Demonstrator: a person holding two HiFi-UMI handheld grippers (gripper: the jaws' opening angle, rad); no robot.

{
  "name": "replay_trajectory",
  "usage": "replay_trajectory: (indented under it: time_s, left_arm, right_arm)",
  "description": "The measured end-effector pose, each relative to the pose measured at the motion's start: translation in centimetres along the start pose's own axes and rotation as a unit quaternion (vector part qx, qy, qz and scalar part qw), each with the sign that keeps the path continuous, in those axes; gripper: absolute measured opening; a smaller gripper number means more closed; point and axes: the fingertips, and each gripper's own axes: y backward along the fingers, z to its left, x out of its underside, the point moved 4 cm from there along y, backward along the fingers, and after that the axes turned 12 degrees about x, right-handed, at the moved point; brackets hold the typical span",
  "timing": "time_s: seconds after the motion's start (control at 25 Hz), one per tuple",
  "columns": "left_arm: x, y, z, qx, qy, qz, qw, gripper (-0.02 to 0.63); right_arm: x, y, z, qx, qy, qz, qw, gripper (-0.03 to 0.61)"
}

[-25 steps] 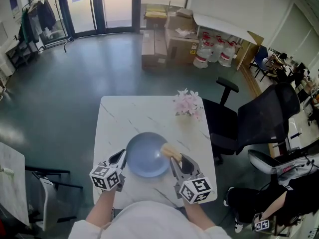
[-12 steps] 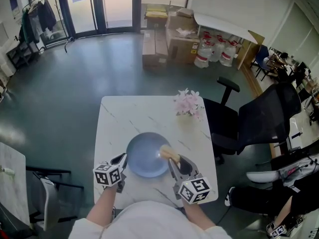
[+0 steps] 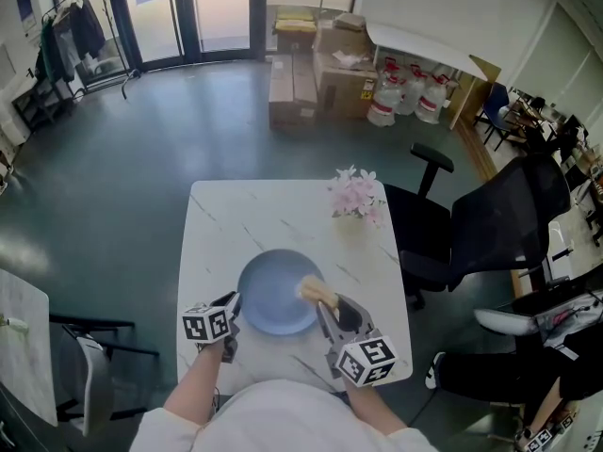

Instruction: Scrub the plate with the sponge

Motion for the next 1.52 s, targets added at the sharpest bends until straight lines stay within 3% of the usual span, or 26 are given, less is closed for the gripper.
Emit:
replay_trajectory:
  time_s: [0.2,0.24,0.32,0.68,1.08,1.24,1.4,1.52]
  left_arm:
    - [0.9,-0.6,1.3,-0.008,0.022,0.012,0.9997,0.04]
    - [1.0,-0.7,1.4,-0.008,0.027,0.013,0.9995,0.051]
    - [1.0,-0.9,1.4,-0.009,0.035,0.016,0.9992,0.14]
    - [1.6,-2.5,2.1,-0.005,0.061,0.037,0.9974,0.192]
    - [2.5,-4.1,3.0,-0.029,0.056,0.078,0.995,0.186]
    - [2.7,-4.0,3.5,-0.034,0.05,0.086,0.9945,0.126]
    - [2.5,-4.2,3.6,-0.033,0.047,0.098,0.9936,0.114]
    - [2.5,-4.4,3.6,-0.03,0.066,0.089,0.9934,0.069]
  right_arm:
    - [0.1,0.0,-0.1,0.001,0.001,0.002,1.0,0.142]
    - [0.1,0.0,-0.1,0.002,0.001,0.003,1.0,0.143]
    - [0.1,0.0,-0.1,0.003,0.001,0.003,1.0,0.141]
    - [0.2,0.0,-0.1,0.005,0.002,0.005,1.0,0.142]
    - [0.4,0.2,-0.8,0.015,-0.001,0.007,1.0,0.142]
    - [0.5,0.3,-1.0,0.018,-0.002,0.008,1.0,0.141]
    - [0.6,0.1,-1.1,0.018,-0.002,0.009,1.0,0.143]
    - [0.6,0.1,-1.2,0.019,-0.001,0.01,1.0,0.142]
